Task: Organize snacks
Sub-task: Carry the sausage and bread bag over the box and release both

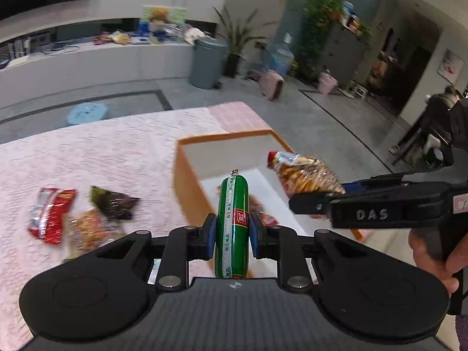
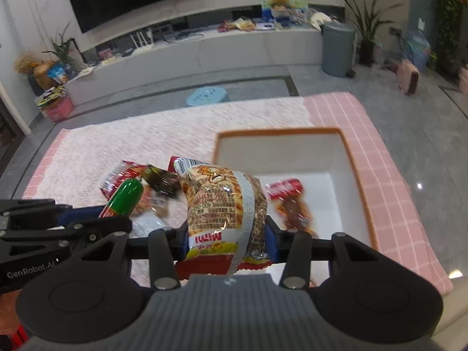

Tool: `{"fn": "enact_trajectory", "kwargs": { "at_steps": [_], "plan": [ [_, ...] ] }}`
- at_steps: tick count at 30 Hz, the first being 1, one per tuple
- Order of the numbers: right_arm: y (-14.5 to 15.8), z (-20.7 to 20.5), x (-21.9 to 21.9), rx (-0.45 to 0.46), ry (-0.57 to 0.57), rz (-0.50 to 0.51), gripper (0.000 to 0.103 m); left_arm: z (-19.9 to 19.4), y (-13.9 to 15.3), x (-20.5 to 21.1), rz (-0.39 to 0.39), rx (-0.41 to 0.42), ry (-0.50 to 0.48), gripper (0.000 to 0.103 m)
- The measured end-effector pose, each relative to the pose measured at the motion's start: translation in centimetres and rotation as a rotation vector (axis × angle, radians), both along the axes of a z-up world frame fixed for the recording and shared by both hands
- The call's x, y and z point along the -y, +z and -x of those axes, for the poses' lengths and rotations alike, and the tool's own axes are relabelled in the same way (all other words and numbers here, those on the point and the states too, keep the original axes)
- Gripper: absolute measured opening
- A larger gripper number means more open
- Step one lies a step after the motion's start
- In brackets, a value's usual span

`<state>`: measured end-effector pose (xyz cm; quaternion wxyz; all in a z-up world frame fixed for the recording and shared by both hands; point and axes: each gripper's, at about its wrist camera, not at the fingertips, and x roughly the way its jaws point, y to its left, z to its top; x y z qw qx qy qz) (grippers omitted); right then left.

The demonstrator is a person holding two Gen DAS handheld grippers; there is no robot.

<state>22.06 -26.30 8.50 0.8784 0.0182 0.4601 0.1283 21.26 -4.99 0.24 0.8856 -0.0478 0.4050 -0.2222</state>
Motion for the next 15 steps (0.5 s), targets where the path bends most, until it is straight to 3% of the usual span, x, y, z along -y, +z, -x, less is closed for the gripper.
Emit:
{"fn": "enact_trajectory", "kwargs": {
  "at_steps": [6,15],
  "plan": [
    [-2.2,-0.7,2.7,-0.050,-0.022,0.062,0.045,-1.8,-2.0,3.6,-0.037,-0.039,-0.063,0.025],
    [-6.0,-3.5,4.0,-0.127,-0.010,0.155,0.045,-4.1,-4.8,7.1,-0.156,-0.086,-0.127,0.025]
  ]
}}
